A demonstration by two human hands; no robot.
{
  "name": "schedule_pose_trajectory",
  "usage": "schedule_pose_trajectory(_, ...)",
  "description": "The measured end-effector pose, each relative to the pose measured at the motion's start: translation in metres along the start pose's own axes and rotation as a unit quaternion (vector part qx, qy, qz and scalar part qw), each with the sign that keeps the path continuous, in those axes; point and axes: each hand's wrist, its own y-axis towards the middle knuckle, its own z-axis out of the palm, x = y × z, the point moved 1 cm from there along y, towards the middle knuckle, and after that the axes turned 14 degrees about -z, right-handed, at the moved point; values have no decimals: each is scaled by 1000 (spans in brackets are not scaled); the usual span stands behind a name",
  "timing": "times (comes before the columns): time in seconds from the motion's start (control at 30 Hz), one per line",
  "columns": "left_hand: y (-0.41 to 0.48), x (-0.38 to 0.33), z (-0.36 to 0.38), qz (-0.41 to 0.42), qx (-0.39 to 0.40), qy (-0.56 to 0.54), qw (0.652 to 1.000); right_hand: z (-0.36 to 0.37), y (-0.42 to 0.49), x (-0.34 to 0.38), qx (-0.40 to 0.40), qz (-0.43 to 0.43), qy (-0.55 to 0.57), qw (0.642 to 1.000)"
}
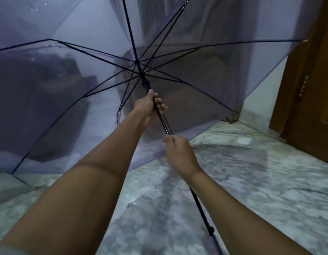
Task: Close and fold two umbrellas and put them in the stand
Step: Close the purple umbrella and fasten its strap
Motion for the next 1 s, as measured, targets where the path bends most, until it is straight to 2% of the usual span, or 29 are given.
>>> schedule_pose_trajectory(0.1, -6, 6, 4, -17, 6, 13, 1000, -13, 7, 3, 15, -22, -44, 999)
schedule_pose_trajectory(0.2, -21, 19, 18, -64, 57, 32, 996, -28, 28, 13, 4, -37, -88, 995)
schedule_pose_trajectory(0.3, -32, 31, 37, -95, 96, 38, 990, -41, 47, 22, -1, -19, -68, 997)
schedule_pose_trajectory(0.5, -26, 26, 29, -72, 96, -30, 992, -39, 38, 9, 49, 8, -23, 998)
schedule_pose_trajectory(0.67, -13, 8, 19, -25, 87, -65, 994, -36, 16, 6, 135, 36, 27, 990)
schedule_pose_trajectory(0.83, 0, -11, -7, 0, 60, -74, 995, -44, -21, -9, 203, 144, 77, 966)
schedule_pose_trajectory(0.9, 2, -14, -14, -3, 55, -87, 995, -45, -27, -6, 192, 134, 28, 972)
schedule_pose_trajectory(1.0, -5, -18, -15, -8, 66, -103, 992, -46, -22, 4, 147, 76, -63, 984)
